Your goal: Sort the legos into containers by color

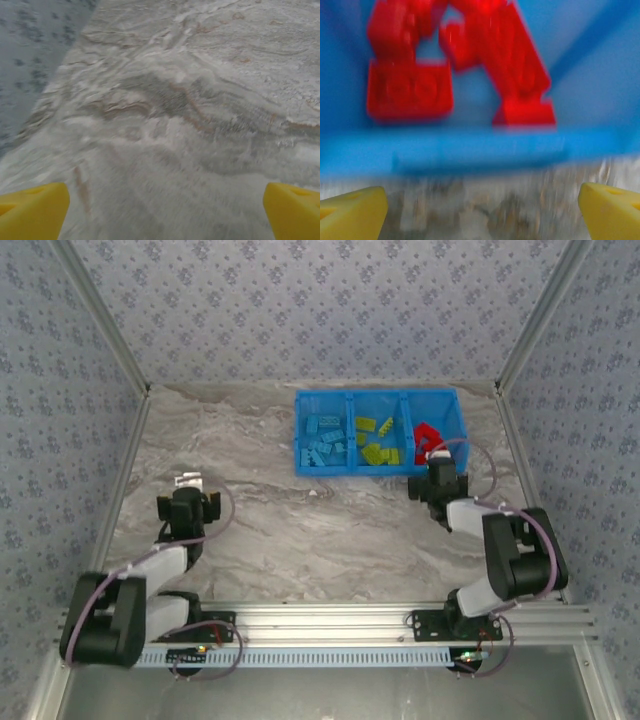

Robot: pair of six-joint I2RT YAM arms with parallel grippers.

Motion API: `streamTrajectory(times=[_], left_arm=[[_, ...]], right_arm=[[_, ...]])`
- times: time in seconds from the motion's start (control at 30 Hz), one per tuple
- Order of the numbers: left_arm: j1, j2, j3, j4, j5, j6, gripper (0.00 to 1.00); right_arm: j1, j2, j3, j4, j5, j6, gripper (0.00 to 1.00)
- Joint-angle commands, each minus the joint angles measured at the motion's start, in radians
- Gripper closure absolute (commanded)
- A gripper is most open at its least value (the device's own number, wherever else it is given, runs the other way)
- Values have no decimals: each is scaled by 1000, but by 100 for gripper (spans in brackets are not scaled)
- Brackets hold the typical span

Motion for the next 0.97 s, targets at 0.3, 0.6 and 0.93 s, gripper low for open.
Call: streamTrajectory(times=[0.3,0.6,0.93], left_arm=[[110,270,145,277,290,-63,1],[110,273,144,286,290,-62,1],[110,273,142,288,289,-62,1]], right_arm=[[-151,-3,-209,503,-234,17,0],[-121,-9,-218,521,-103,28,0],[-128,-12,-222,520,-99,39,0]])
